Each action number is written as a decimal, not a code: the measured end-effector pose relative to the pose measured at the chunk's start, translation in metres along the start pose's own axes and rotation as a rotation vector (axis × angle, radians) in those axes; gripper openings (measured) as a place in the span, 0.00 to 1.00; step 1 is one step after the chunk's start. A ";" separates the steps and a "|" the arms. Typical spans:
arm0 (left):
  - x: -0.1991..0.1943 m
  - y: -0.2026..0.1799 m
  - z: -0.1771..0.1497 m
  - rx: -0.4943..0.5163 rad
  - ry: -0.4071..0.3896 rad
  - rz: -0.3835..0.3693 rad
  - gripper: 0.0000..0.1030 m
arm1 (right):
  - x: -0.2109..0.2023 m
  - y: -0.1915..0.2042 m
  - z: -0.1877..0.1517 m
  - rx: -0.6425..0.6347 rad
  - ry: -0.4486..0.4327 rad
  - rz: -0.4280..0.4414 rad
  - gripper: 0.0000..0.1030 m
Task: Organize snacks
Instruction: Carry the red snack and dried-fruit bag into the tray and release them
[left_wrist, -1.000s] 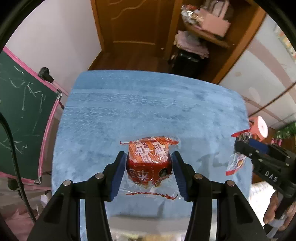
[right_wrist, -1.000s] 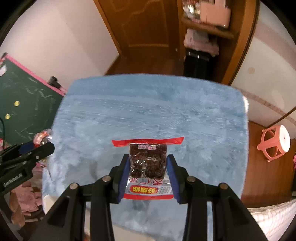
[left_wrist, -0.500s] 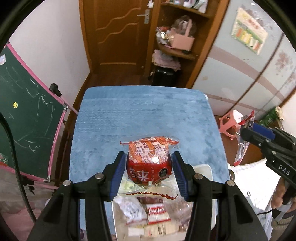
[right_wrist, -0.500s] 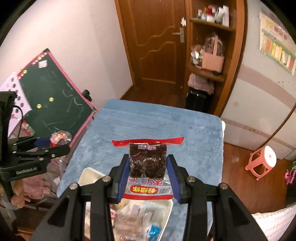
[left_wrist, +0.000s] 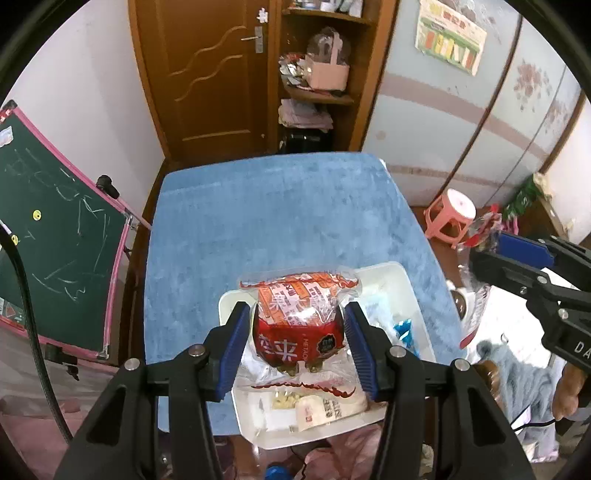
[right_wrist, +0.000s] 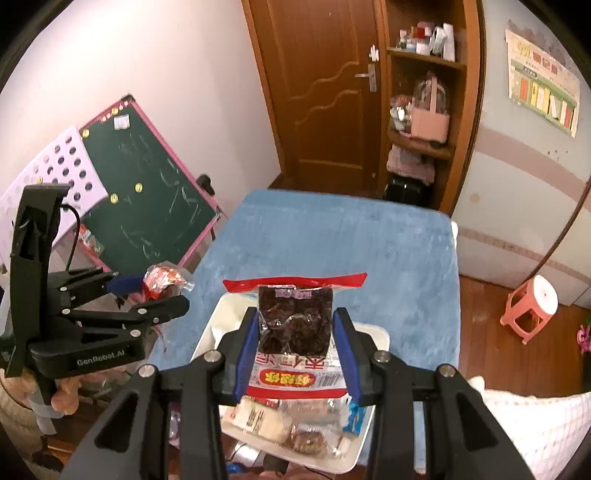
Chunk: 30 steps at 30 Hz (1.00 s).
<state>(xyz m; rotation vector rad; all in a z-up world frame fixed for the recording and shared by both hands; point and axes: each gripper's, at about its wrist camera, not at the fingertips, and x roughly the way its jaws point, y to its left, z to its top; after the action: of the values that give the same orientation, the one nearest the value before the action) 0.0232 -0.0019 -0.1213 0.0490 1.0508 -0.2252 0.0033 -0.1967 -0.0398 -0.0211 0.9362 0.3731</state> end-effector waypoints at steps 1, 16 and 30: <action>0.003 -0.001 -0.003 0.005 0.006 0.001 0.50 | 0.003 0.002 -0.003 -0.001 0.010 -0.002 0.40; 0.046 -0.013 -0.030 0.053 0.079 0.031 0.51 | 0.059 0.006 -0.037 0.047 0.141 -0.063 0.40; 0.059 -0.020 -0.031 0.084 0.099 0.073 0.85 | 0.063 0.006 -0.046 0.009 0.129 -0.095 0.52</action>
<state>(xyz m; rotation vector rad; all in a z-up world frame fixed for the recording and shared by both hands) 0.0212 -0.0268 -0.1864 0.1750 1.1361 -0.2025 -0.0014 -0.1799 -0.1165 -0.0821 1.0605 0.2818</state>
